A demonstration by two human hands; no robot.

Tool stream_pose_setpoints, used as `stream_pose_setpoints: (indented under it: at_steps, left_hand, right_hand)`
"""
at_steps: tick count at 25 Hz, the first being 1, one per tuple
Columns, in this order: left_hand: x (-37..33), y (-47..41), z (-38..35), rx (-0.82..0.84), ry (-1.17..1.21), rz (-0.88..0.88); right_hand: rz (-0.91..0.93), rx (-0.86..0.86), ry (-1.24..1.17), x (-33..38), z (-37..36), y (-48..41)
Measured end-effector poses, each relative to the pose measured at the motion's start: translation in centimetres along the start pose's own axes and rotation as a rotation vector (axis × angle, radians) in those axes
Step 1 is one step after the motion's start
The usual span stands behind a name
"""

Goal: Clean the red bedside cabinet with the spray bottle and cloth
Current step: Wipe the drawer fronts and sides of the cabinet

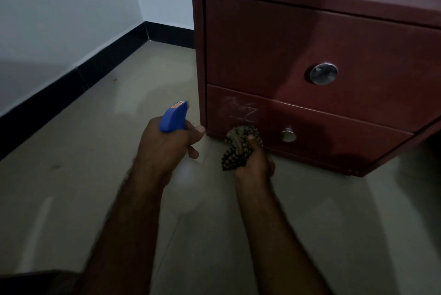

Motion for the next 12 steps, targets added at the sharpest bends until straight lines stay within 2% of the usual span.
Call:
stream_pose_setpoints:
  at_steps: [4, 6, 12]
  left_hand:
    - [0.5, 0.1, -0.2, -0.018, -0.021, -0.007]
    - [0.8, 0.3, -0.7, -0.011, -0.044, 0.004]
    - [1.7, 0.0, -1.9, 0.132, -0.161, 0.063]
  right_hand:
    - [-0.060, 0.102, 0.117, -2.0, -2.7, 1.9]
    - [-0.080, 0.101, 0.136, -1.9, -3.3, 2.0]
    - [-0.101, 0.044, 0.003, 1.5, -0.1, 0.3]
Point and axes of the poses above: each hand's wrist, its own y-axis away from the middle knuckle, its own z-axis out of the back of the hand, x = y × z, the point moved 8 cm from there along -y, towards the middle knuckle, and after that the axes turned 5 degrees about z, right-handed, at the moved point
